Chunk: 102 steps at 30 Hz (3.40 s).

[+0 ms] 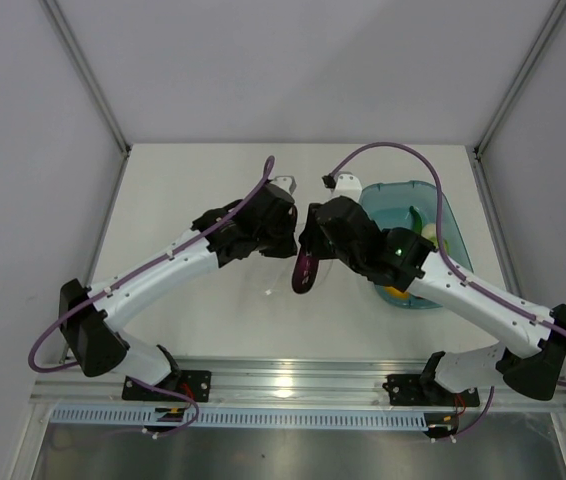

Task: Place the food in the zip-top bag and seal the zipper
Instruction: Place the fake vegetable in the zipper food storage bag, then adjust the zipper food storage bag at the center of the board.

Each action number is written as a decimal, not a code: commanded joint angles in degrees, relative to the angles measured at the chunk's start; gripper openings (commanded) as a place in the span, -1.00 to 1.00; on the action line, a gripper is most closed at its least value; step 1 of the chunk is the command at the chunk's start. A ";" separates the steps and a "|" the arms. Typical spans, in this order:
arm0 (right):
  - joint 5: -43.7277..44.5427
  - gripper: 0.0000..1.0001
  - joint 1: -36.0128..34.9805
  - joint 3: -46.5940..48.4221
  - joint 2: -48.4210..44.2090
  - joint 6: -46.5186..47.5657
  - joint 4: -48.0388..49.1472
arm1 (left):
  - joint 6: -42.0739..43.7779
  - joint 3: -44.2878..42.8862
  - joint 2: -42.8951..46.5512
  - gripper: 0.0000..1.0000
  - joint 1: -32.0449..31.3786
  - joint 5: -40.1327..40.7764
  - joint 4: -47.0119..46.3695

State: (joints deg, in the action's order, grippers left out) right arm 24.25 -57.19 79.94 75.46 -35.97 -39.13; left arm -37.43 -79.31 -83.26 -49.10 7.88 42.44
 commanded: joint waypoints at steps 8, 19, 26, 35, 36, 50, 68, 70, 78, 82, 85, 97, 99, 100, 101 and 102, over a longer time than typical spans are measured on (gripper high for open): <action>2.73 -0.74 1.90 -8.12 -3.12 -18.16 1.07 | -4.67 0.38 4.16 -0.99 0.15 -4.88 -4.55; -5.96 -0.70 7.00 -10.95 -2.25 -25.12 8.37 | -7.31 5.57 5.04 -0.99 0.06 -9.81 -9.65; -9.92 -0.49 7.71 -9.01 -0.66 -22.57 6.18 | -6.61 7.94 6.44 -0.99 0.15 -8.68 -10.88; -12.30 0.54 8.67 -4.01 0.30 -14.22 0.57 | -6.25 9.26 7.68 -0.99 0.15 -9.20 -12.64; -11.60 0.73 8.76 -3.40 0.21 -14.05 -0.15 | -6.25 9.26 7.68 -0.99 0.15 -9.28 -12.64; -11.42 0.78 16.57 6.27 -5.50 -6.40 -8.05 | -4.93 6.71 5.75 -0.99 0.23 -9.29 -11.50; -17.04 0.43 11.49 -9.54 -9.11 -10.08 -4.81 | -3.70 6.09 6.19 -0.99 0.59 -9.81 -11.50; -17.22 0.25 9.30 -10.50 -8.40 -11.23 -3.59 | -3.53 5.74 5.75 -0.99 0.59 -10.25 -11.67; -18.88 -1.00 5.42 -11.30 -10.15 -14.48 -2.79 | -1.68 6.69 11.44 -0.99 0.41 -5.69 -8.68; -23.89 -1.00 7.17 -8.15 -11.66 -14.40 -1.65 | -1.33 10.93 20.68 -0.99 0.32 -6.29 -14.48; -30.12 -1.00 15.50 -7.95 -8.67 -13.00 -2.00 | -0.72 8.21 14.49 -0.99 1.28 -9.97 -12.65; -35.68 -1.00 27.67 -3.39 1.36 -3.41 -1.65 | 3.59 8.02 7.13 -0.99 4.10 -16.23 -12.98; -35.94 -1.00 26.35 -4.17 -0.57 -4.11 -2.08 | 4.38 7.41 10.66 -0.99 4.01 -16.23 -12.38; -34.98 -1.00 25.56 -4.70 -1.45 -4.29 -2.26 | 4.47 6.72 11.45 -0.99 4.01 -16.06 -12.03; -34.28 -1.00 24.77 -5.23 -3.11 -4.29 -2.00 | 4.56 6.45 12.85 -0.99 4.10 -15.97 -11.50; -33.40 -1.00 23.71 -6.45 -4.08 -4.20 -1.56 | 4.56 6.97 13.56 -0.99 4.01 -15.53 -11.85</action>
State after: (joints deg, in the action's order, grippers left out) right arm -12.23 -31.99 72.82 75.94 -41.65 -40.36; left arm -35.14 -70.11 -75.40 -45.28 -6.76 32.29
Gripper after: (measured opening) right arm 0.003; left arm 0.005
